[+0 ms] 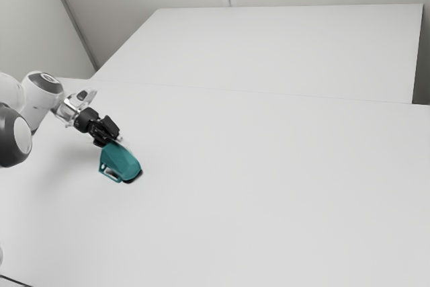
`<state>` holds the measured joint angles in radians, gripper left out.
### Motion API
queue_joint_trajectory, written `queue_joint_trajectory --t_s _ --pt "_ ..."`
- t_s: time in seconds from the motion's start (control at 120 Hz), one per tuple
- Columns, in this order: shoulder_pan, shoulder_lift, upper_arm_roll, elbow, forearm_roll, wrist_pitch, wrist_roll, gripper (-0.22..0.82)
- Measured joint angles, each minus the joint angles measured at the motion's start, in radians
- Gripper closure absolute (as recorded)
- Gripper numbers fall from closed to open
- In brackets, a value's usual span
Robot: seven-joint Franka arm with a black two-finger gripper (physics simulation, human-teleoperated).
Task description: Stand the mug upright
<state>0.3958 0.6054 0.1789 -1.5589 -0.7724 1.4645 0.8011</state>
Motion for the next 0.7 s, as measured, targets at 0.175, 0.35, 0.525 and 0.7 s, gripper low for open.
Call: queue_joint_trajectory --t_s 0.175,0.35,0.525,0.7 --pt "0.0 -0.003 -0.013 0.001 -0.008 0.0 0.005 0.71" --pt "0.0 -0.009 -0.025 0.002 -0.008 0.004 0.009 0.76" --pt "-0.014 -0.04 -0.03 0.006 -0.007 0.007 0.011 0.77" --pt "-0.055 -0.087 -0.032 0.006 -0.006 0.008 0.01 0.78"
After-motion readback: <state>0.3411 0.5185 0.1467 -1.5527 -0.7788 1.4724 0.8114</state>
